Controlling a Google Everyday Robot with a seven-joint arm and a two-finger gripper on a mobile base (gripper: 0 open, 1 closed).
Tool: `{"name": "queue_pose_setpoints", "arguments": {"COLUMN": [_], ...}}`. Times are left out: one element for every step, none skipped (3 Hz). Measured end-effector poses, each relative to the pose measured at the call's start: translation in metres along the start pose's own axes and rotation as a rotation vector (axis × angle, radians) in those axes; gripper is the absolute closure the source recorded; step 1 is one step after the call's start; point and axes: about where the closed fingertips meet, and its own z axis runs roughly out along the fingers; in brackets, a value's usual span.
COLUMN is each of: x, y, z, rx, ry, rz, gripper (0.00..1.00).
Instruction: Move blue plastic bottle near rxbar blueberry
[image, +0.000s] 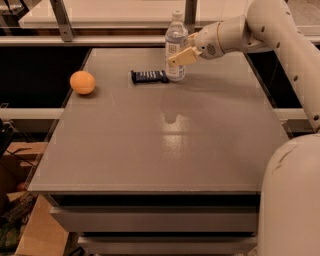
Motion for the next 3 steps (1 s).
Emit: {"name": "queue_pose_setpoints", "arguments": {"x": [0.0015,0.0026,0.0020], "y": [-0.0016,-0.0031,-0.0047], "z": [-0.0004,-0.0007,-0.0014], "rx": [-0.005,-0.012,-0.032], "ry": [-0.002,-0.008,-0.029], "rz": [0.005,0.010,0.017], "gripper": [0.35,0.12,0.00]}}
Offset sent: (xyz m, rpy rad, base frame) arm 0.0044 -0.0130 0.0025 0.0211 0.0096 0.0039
